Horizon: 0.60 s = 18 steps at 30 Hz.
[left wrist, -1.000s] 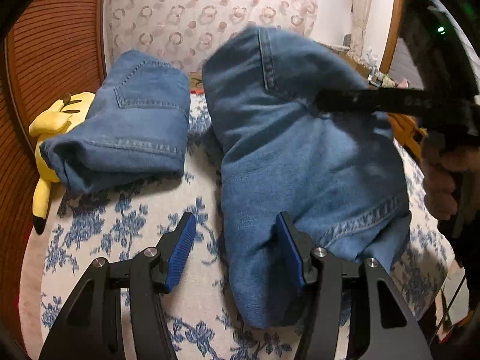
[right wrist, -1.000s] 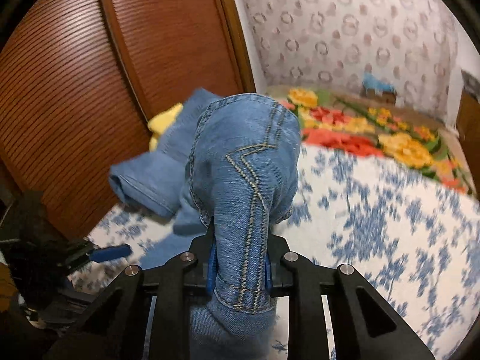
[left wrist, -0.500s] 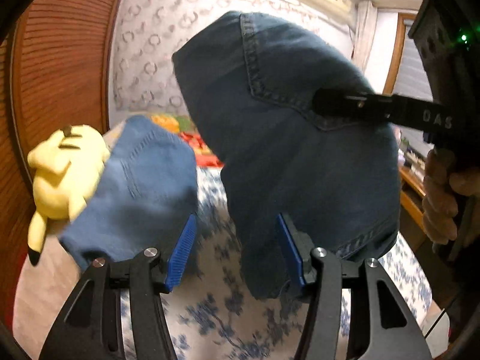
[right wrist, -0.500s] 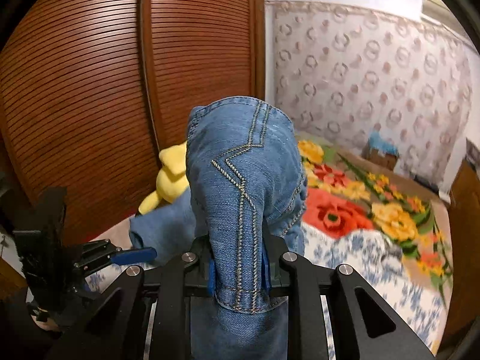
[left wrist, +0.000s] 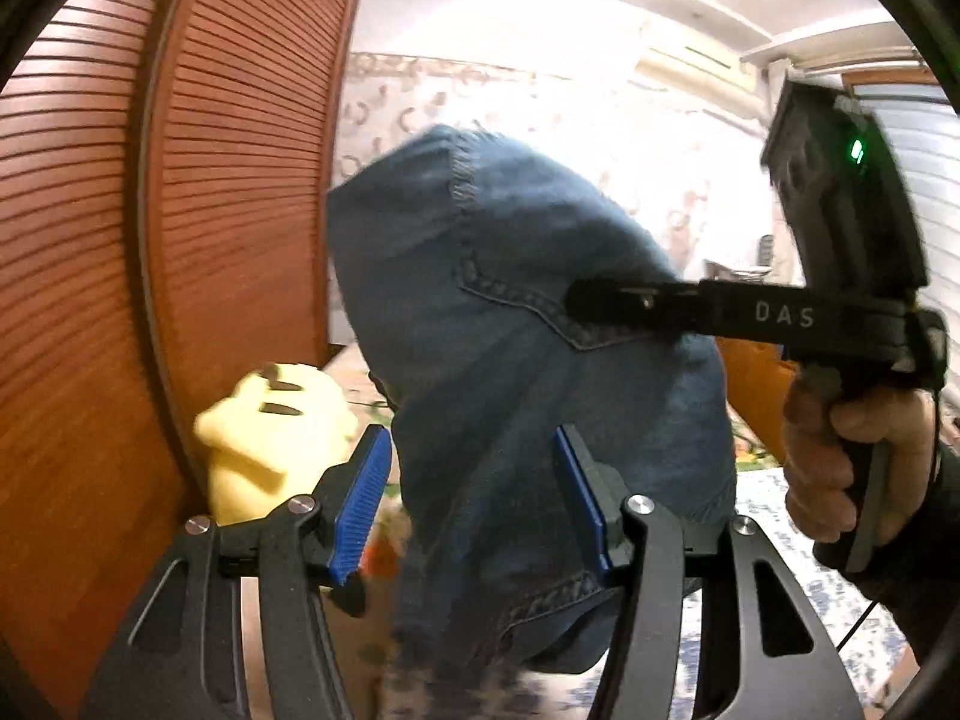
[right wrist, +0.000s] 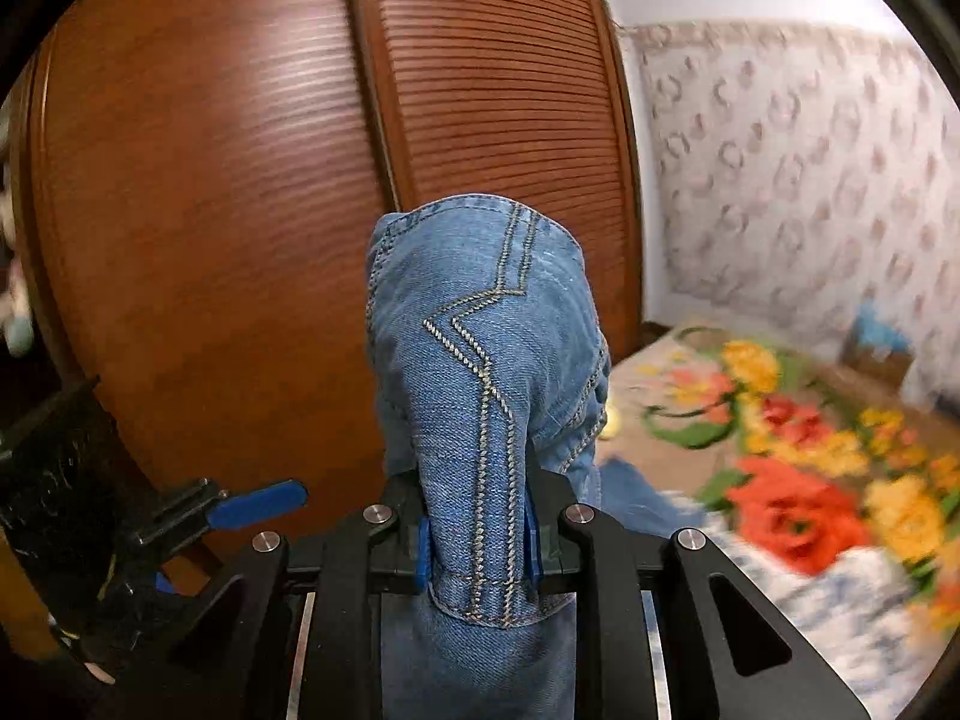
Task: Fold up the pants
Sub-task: 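Lay the folded jeans onto the other folded jeans and open the right gripper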
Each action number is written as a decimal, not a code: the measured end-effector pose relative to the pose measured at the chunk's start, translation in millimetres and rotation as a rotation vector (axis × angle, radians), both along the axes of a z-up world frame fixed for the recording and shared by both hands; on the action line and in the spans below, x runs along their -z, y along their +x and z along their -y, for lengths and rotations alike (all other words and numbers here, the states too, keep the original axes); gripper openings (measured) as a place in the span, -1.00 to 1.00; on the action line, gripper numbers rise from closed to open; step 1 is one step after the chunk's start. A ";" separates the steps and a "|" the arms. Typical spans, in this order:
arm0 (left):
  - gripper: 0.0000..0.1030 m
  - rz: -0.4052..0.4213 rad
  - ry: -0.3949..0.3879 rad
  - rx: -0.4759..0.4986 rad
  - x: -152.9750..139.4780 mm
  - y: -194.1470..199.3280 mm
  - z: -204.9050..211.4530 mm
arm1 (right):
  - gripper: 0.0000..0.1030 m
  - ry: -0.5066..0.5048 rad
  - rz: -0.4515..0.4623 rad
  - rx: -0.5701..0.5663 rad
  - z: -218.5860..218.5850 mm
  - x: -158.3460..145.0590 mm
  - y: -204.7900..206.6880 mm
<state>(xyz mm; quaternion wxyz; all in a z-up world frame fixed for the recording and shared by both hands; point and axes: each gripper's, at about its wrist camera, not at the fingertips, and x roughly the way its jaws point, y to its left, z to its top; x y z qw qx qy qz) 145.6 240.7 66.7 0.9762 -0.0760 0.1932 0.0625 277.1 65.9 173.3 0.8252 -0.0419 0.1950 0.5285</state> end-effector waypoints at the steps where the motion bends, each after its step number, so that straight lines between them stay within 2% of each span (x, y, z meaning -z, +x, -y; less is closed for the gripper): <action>1: 0.10 -0.006 0.004 -0.012 2.8 1.6 -4.0 | -0.56 0.038 -0.051 -0.002 0.0 9.5 11.1; 3: 0.10 -0.038 -0.003 -0.026 13.8 11.6 -11.5 | -0.54 0.087 -0.159 0.027 0.8 42.8 39.5; 4: 0.10 -0.058 -0.012 -0.028 22.3 19.4 -15.0 | -0.53 0.076 -0.196 0.058 -1.2 65.4 53.9; 7: 0.10 -0.163 -0.045 -0.024 64.7 51.9 -20.0 | -0.52 -0.070 -0.256 0.195 -5.5 138.9 91.3; 9: 0.10 -0.243 -0.054 -0.026 97.4 71.2 -17.2 | -0.47 -0.095 -0.252 0.255 7.2 167.4 104.7; 12: 0.10 -0.282 -0.075 -0.015 122.3 81.4 -14.3 | -0.35 -0.070 -0.244 0.232 24.8 169.7 110.5; 15: 0.10 -0.286 -0.074 -0.017 126.8 88.0 -18.4 | -0.14 -0.131 -0.188 0.225 20.6 164.0 107.9; 18: 0.10 -0.303 -0.070 -0.018 131.0 89.7 -23.8 | -0.06 -0.136 -0.141 0.221 19.0 147.5 102.4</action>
